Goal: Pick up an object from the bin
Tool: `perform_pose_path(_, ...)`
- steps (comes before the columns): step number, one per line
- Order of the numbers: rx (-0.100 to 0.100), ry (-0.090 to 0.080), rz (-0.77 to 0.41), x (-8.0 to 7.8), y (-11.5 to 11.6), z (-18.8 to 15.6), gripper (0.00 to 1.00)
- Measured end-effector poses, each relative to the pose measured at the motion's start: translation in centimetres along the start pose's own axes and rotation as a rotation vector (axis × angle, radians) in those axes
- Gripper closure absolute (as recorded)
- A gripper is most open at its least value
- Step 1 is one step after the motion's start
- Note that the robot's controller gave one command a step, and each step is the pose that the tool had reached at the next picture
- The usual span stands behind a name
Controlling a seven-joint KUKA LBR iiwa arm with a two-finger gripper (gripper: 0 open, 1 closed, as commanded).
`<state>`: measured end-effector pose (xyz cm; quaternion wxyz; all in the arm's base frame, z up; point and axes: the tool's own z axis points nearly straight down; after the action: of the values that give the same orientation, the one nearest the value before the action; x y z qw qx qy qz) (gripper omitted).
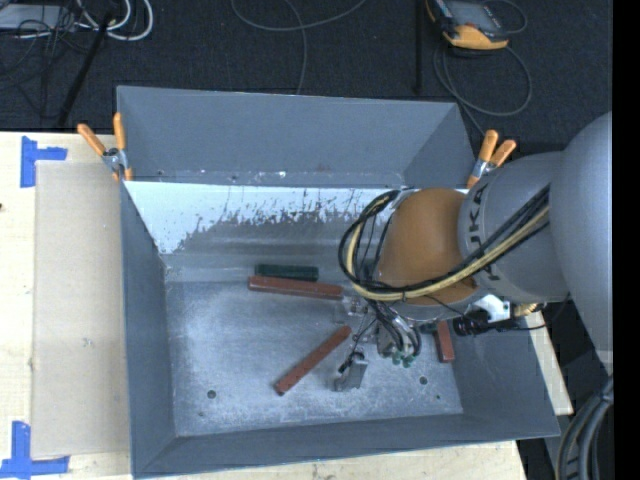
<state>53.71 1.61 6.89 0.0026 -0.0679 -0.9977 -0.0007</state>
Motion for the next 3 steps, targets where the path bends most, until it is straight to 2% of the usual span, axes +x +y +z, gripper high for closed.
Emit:
perform_pose_path(1,0.001,-0.003,0.001,-0.1,-0.1,-0.1,1.00)
perform_pose_path(2,0.000,-0.014,-0.002,-1.1,-1.5,-14.3,1.00)
perform_pose_path(3,0.001,-0.006,-0.003,-1.0,-1.5,-13.9,0.00)
